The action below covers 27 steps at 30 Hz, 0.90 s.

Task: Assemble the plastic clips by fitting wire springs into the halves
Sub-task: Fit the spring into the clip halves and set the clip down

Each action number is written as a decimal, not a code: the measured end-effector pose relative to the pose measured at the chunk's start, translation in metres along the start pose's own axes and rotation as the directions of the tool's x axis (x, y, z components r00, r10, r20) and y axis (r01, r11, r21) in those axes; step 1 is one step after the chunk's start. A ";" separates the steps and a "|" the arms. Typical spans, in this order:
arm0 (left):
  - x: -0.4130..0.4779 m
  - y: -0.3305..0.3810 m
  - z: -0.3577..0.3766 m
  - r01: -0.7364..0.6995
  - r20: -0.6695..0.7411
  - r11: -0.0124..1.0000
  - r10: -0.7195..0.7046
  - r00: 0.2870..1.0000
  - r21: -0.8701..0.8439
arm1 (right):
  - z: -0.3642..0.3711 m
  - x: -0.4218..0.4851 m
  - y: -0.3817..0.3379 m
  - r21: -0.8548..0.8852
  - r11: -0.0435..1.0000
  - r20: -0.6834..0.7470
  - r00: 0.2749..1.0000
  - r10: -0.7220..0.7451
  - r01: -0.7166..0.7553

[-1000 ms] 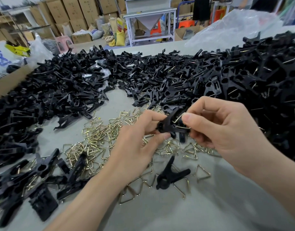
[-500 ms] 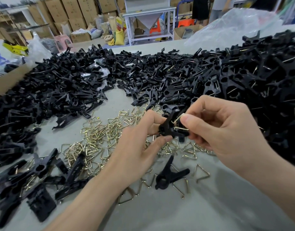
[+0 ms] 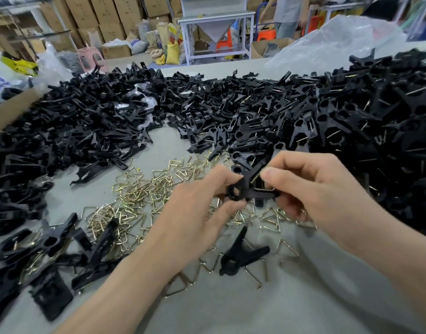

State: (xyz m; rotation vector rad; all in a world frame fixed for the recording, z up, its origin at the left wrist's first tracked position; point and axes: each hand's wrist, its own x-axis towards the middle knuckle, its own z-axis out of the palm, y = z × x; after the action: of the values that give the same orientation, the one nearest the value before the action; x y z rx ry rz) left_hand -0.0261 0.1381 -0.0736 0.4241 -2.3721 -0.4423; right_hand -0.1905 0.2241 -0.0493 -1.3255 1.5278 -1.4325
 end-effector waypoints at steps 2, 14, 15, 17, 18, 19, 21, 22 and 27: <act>0.000 0.001 0.001 0.002 -0.013 1.000 -0.001 1.000 0.027 | -0.002 0.002 0.003 0.176 0.978 0.092 0.991 0.096 -0.111; -0.006 0.001 0.007 0.112 0.114 0.992 -0.106 0.988 -0.055 | 0.003 0.002 0.022 0.631 0.656 0.355 0.906 0.229 -0.413; -0.006 0.000 0.007 0.117 0.121 0.992 -0.110 0.986 -0.050 | 0.003 0.002 0.023 0.635 0.647 0.352 0.904 0.244 -0.422; -0.006 0.001 0.007 0.125 0.130 0.991 -0.118 0.984 -0.051 | 0.002 0.003 0.025 0.625 0.642 0.351 0.895 0.276 -0.443; -0.006 0.001 0.007 0.125 0.135 0.991 -0.117 0.984 -0.048 | 0.001 0.003 0.024 0.618 0.642 0.355 0.889 0.289 -0.455; -0.006 0.000 0.007 0.122 0.142 0.992 -0.116 0.983 -0.040 | 0.001 0.003 0.024 0.614 0.639 0.360 0.885 0.296 -0.464; -0.006 -0.001 0.007 0.127 0.157 0.991 -0.121 0.980 -0.029 | 0.000 0.004 0.024 0.614 0.632 0.372 0.879 0.297 -0.473; -0.007 -0.001 0.007 0.133 0.167 0.991 -0.125 0.978 -0.032 | 0.000 0.004 0.024 0.616 0.627 0.379 0.877 0.294 -0.476; -0.009 -0.003 0.006 0.127 0.192 0.991 -0.115 0.975 -0.049 | -0.002 0.004 0.023 0.599 0.615 0.423 0.855 0.301 -0.513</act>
State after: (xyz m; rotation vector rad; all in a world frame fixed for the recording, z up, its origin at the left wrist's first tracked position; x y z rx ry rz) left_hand -0.0238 0.1405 -0.0841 0.5205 -2.5161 -0.6353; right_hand -0.1991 0.2188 -0.0708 -0.6059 0.8567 -1.2468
